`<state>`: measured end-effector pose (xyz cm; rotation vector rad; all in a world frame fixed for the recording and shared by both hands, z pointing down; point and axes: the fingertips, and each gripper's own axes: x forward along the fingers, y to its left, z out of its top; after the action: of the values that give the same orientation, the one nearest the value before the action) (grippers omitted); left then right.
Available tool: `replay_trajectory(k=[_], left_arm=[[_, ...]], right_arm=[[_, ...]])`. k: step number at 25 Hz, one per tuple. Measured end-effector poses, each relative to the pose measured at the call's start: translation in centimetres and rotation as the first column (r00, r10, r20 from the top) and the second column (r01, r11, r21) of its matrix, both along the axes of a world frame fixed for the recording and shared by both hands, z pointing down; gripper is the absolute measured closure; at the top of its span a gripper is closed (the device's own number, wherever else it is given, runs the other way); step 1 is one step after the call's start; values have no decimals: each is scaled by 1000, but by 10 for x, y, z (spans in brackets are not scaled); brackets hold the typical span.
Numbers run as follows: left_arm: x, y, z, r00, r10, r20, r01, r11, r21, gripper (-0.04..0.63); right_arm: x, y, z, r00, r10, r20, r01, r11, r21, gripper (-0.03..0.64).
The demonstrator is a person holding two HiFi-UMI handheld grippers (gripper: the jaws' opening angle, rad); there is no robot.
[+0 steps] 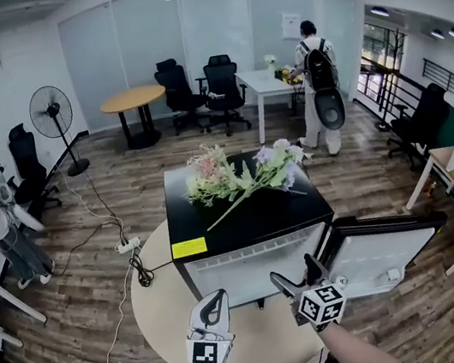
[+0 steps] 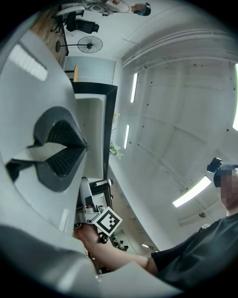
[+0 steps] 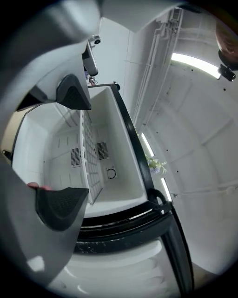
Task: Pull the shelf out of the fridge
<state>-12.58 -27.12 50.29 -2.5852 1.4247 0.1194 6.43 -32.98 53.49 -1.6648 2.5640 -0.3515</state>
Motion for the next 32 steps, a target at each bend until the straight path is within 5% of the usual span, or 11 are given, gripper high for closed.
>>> replay_trajectory(k=[8, 15, 21, 32], left_arm=[[13, -12, 0, 1000, -20, 18, 20, 1000, -3, 595], [21, -17, 6, 1000, -19, -6, 19, 999, -44, 595], [24, -24, 13, 1000, -19, 9, 20, 997, -72, 595], [21, -26, 17, 999, -26, 28, 28, 996, -84, 595]], right_arm=[[-8, -48, 19, 973, -6, 229, 38, 990, -135, 83], [-10, -74, 23, 908, 21, 419, 68, 978, -196, 175], [-17, -90, 18, 791, 23, 612, 137, 967, -214, 288], [-7, -109, 35, 572, 173, 802, 135, 945, -299, 447]])
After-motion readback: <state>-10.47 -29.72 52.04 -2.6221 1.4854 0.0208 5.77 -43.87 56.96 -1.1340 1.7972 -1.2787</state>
